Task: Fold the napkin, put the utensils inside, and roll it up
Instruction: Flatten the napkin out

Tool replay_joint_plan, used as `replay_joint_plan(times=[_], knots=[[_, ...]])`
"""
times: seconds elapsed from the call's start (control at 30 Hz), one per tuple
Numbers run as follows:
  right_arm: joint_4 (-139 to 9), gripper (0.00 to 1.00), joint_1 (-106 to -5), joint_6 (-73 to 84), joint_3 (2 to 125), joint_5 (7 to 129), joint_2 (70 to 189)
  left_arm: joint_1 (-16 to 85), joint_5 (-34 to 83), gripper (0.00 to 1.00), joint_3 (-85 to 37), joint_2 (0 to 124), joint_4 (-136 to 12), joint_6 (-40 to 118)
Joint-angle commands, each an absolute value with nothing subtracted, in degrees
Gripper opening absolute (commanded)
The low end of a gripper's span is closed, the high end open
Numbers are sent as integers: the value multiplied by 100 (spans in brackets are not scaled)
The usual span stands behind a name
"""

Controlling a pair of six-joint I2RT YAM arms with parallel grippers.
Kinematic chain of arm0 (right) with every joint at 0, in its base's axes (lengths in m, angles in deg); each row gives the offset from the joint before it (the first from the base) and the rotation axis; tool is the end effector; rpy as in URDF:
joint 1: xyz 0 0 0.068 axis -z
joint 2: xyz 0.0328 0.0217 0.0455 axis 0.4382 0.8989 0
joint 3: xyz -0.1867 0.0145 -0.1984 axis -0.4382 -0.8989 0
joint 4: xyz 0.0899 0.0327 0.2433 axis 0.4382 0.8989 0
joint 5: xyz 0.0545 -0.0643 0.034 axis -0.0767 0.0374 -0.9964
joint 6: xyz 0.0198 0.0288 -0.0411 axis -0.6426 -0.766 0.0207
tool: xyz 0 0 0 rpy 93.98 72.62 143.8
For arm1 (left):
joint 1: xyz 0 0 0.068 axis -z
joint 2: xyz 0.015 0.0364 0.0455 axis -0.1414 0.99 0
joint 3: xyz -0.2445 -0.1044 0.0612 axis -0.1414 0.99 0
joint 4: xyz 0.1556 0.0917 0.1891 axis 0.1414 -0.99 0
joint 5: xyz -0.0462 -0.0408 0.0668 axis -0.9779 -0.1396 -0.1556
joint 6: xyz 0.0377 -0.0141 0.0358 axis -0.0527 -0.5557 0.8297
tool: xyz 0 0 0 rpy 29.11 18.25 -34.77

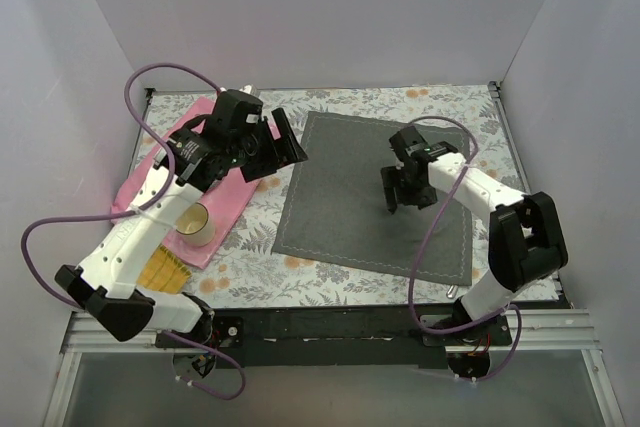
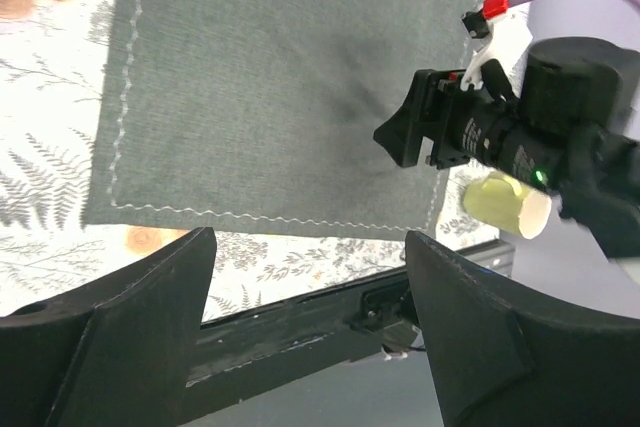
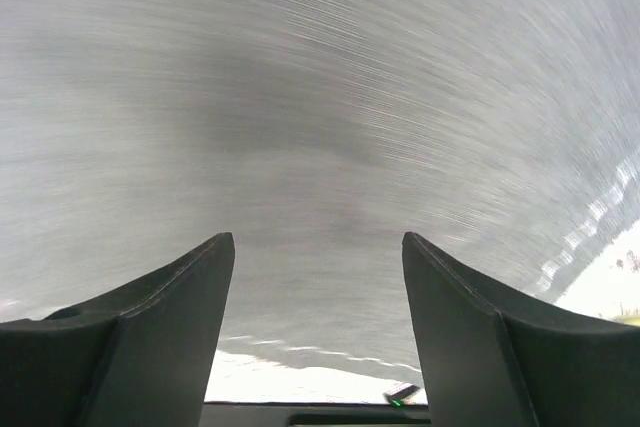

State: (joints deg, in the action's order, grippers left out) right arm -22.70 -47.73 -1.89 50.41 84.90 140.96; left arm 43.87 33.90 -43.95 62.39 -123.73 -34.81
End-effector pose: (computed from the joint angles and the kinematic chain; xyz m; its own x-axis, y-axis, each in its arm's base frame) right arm 0.2856 0.1079 0.2042 -0.9397 -0.1088 -0.3244 -0.0909 0.9934 -0.0698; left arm 0.2060 -0.1474 0.4210 -0.6185 -0.7823 -0.0742 -0.5052 0.4681 -0.7250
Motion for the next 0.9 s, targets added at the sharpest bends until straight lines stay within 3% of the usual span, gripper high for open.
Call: replay_joint_plan(times=[0.0, 0.2, 0.33, 0.47, 0.87], knots=[[-1989, 77, -6338, -366, 5954, 8377, 13888, 4390, 3936, 76, -4971, 6237, -13253, -3344], [-1884, 68, -7913, -858, 7122, 8535, 15213, 4390, 4937, 73, -5499, 5650, -13737, -3275], [-1243, 56, -8522, -1008, 8554, 8737, 16382, 4381, 5044, 71, -5324, 4956, -13430, -3063], [-995, 54, -8936, -999, 9961, 8677, 17306, 4381, 5114, 71, -5288, 4637, -13499, -2818], [-1233, 51, -9358, -1447, 10447, 8263, 17993, 4390, 5203, 73, -5596, 4452, -13886, -2369]])
